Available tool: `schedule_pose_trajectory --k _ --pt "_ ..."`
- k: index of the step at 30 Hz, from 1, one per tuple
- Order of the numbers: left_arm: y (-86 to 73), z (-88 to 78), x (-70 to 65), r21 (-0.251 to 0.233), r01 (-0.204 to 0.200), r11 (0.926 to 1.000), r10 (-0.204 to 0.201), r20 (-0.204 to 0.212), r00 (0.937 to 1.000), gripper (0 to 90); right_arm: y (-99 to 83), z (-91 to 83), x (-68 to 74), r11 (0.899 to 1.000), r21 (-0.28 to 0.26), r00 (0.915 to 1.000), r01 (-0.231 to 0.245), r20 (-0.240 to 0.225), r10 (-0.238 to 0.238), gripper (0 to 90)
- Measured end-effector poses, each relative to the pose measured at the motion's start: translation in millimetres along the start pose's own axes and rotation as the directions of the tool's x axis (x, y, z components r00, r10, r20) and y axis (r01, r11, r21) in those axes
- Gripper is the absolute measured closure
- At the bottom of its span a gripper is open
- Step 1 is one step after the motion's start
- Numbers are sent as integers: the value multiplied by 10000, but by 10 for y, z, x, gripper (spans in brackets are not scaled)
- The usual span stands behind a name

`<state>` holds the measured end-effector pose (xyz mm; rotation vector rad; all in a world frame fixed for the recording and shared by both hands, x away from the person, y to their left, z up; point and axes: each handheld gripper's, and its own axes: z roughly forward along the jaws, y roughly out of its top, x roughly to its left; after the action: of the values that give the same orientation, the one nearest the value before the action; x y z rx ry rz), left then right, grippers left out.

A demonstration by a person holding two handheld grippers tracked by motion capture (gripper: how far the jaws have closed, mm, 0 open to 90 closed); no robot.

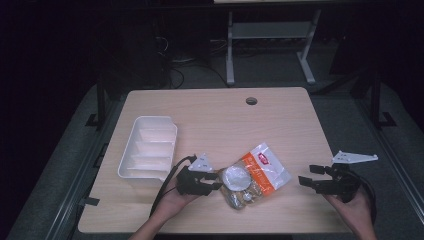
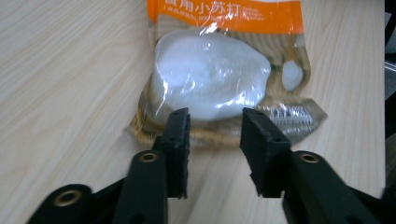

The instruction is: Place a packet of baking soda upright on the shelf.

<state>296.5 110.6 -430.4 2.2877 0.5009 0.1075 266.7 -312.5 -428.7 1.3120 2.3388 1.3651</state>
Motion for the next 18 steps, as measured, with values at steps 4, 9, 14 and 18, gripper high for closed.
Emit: schedule_pose_trajectory --k 4,9,14,18 --pt "95 128 14 327 -135 9994 131 131 9998 739 7 11 8 10000 16 10000 -19 -4 19 255" --pt "179 261 33 572 -87 9983 70 294 9995 815 10 33 9 9999 28 9999 -109 -14 109 255" --pt "235 310 46 838 -37 9965 11 303 9995 832 13 80 43 9999 123 10000 -42 -79 43 258" --pt "250 323 48 1000 -97 9949 66 303 9995 842 17 140 62 9997 185 9997 -138 -222 142 266"
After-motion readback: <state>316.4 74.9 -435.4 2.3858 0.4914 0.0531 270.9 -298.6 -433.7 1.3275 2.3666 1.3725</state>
